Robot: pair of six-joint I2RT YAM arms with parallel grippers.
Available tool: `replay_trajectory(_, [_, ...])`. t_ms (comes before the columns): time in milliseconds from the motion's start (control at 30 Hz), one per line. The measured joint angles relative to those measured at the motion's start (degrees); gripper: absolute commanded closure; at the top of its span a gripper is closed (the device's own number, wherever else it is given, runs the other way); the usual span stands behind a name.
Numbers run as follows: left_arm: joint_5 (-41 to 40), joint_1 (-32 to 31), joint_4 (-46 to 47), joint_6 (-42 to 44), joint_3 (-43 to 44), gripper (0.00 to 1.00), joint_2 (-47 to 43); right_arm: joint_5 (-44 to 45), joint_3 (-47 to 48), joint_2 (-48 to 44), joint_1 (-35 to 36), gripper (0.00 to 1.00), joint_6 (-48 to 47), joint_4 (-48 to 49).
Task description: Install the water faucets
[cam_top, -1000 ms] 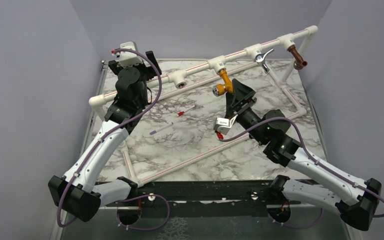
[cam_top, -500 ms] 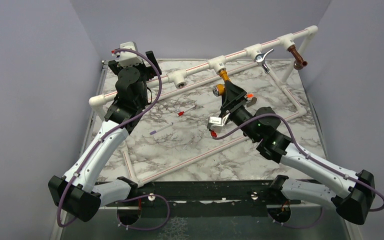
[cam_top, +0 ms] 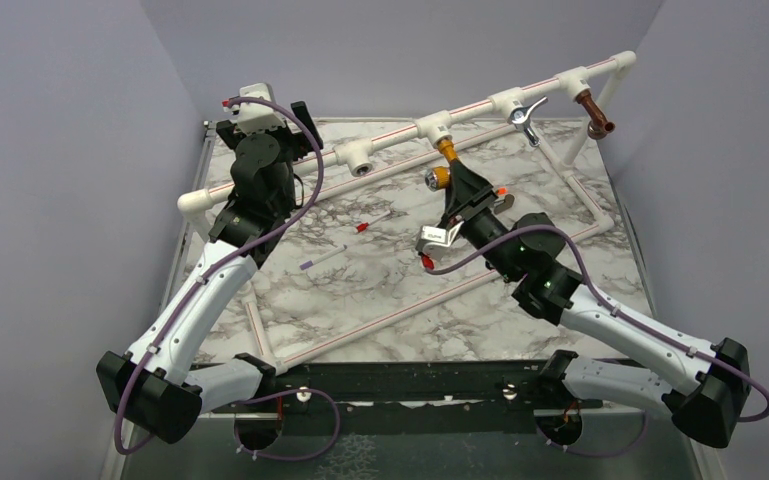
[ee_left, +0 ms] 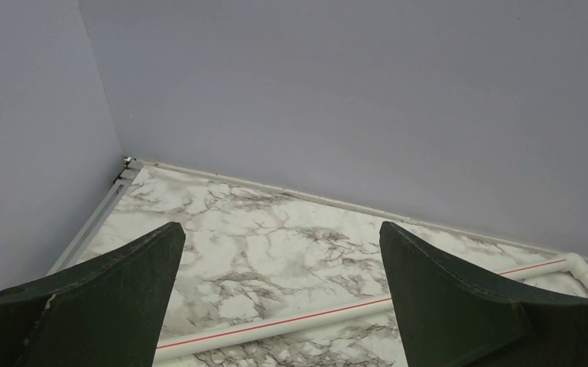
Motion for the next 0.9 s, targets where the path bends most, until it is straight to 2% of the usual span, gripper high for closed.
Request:
replay_trajectory(167, [0.0,0.0,0.0,0.0,0.0,0.01,0.0,-0.1,-0.3,0.0,0.0,0.99,7.2,2.3])
replay_trajectory(333, [0.0,0.0,0.0,0.0,0.0,0.01,0.0,0.0,-2.2,0.0,-0.2,0.99,18.3,8.2])
replay_trajectory(567, [0.0,0.0,0.0,0.0,0.0,0.01,0.0,2.7,-3.0,0.3,-0.4,0.99,39.1,14.6])
replay_trajectory(900, [0.0,0.0,0.0,0.0,0.0,0.01,0.0,11.3,-3.0,0.3,-0.4,0.99,71.8,18.7])
